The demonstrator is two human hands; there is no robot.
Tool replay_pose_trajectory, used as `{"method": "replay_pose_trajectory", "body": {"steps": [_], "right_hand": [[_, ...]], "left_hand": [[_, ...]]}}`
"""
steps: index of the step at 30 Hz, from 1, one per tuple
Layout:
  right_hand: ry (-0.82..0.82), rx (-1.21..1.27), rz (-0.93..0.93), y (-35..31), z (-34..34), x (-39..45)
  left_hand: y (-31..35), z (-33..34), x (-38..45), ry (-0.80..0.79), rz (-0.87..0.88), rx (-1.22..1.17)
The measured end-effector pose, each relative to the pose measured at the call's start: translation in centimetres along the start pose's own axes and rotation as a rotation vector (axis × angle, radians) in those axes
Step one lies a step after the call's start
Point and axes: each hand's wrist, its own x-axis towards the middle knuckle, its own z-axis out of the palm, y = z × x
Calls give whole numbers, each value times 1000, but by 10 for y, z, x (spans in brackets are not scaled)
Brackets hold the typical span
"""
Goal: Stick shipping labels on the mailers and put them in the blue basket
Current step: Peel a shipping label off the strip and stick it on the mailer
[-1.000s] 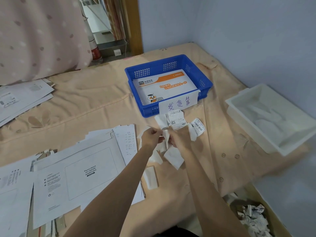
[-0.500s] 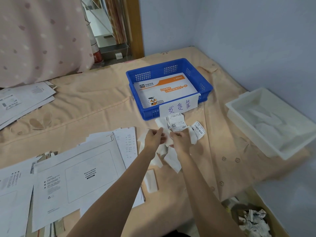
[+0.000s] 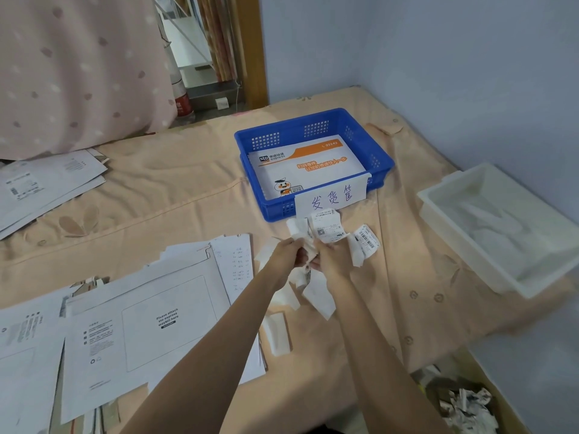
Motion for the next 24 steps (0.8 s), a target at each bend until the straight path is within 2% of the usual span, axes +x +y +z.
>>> {"method": "replay_pose_trajectory", "body": {"steps": [5, 8, 13, 17, 19, 21, 24], "right_hand": [[-103, 29, 68, -2, 2, -2], [-145, -6, 39, 1, 0, -3], [-204, 256, 195, 3, -8, -8], [-182, 197, 217, -4, -6, -10], [-118, 126, 172, -13, -4, -12], [-37, 4, 38, -14, 2, -12], [32, -134, -96, -7, 13, -12]], "left_hand": [[-9, -3, 4, 101, -59, -6], [-10, -5, 3, 77, -59, -62], [-6, -9, 2, 43, -91, -278], [-8, -8, -3, 38, -113, -202], [-9, -6, -4, 49, -122, -140], [-8, -3, -5, 82, -117, -102], [-9, 4, -3, 194, -20, 32]]}}
